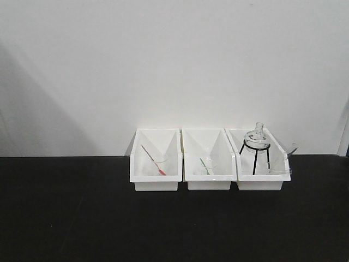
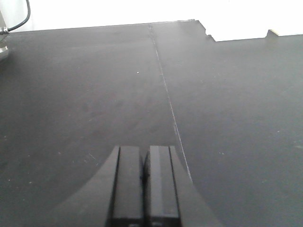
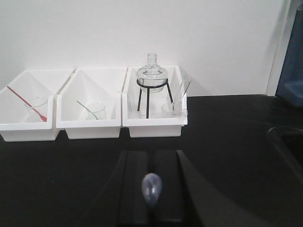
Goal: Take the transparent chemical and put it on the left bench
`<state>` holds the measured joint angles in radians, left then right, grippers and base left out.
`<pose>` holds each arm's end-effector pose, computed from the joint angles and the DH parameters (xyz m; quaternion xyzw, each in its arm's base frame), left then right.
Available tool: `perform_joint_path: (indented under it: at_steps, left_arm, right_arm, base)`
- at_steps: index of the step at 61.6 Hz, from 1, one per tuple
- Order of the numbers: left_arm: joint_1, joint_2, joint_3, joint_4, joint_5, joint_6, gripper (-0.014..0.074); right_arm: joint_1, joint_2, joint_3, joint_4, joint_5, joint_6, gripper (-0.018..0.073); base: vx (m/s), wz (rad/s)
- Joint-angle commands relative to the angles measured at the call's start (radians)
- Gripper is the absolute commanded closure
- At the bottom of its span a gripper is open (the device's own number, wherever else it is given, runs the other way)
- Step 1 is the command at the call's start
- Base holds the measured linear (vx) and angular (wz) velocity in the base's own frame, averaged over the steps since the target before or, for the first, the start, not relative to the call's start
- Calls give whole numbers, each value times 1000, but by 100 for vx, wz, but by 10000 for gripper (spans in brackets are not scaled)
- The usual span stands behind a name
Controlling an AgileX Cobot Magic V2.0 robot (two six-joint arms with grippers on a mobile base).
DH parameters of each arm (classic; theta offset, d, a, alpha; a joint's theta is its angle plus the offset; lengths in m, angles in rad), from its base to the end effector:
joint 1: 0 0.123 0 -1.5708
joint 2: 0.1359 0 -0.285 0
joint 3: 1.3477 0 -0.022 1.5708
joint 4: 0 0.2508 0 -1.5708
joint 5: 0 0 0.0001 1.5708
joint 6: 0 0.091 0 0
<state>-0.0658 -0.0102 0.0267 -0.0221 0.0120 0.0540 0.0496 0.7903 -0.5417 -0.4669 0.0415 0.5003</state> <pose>0.0566 -0.0038 0.2036 0.0336 0.6852 -0.0124 0.7274 0.1689 0.0066 0.3142 -0.0002 0.7737 0.0192 0.6333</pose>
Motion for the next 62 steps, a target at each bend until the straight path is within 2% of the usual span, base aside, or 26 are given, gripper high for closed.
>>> perform_joint_path:
  at_steps: [1, 7, 13, 17, 28, 36, 43, 54, 62]
  left_arm:
    - [-2, -19, 16, -1, -78, -8, 600]
    - [-2, -19, 16, -1, -78, -8, 600]
    - [-2, -19, 16, -1, -78, -8, 600]
    - [-2, -19, 16, -1, -78, -8, 600]
    - [-2, -19, 16, -1, -78, -8, 600]
    - [-2, -19, 16, -1, -78, -8, 600]
    - [-2, -19, 16, -1, -78, -8, 600]
    - [-2, -19, 16, -1, -78, -8, 600]
    - [-2, -19, 16, -1, -78, -8, 600]
  right_arm:
    - [-3, 4, -28, 2, -108, -1, 562]
    - [15, 47, -27, 13, -216, 27, 560]
    - [84, 115, -27, -11, -368, 44, 560]
    - [150, 164, -27, -42, -418, 58, 559]
    - [322, 273, -27, -105, -390, 91, 559]
    - [401, 302, -27, -115, -267, 91, 559]
    - [417, 320, -27, -115, -211, 87, 559]
    - [416, 385, -27, -115, -221, 87, 545]
    - [416, 434, -26, -115, -281, 87, 466]
  base:
    - [0, 0]
    - [0, 0]
    - [0, 0]
    - [0, 0]
    - [0, 0]
    - [0, 0]
    - [0, 0]
    - [0, 0]
    - [0, 0]
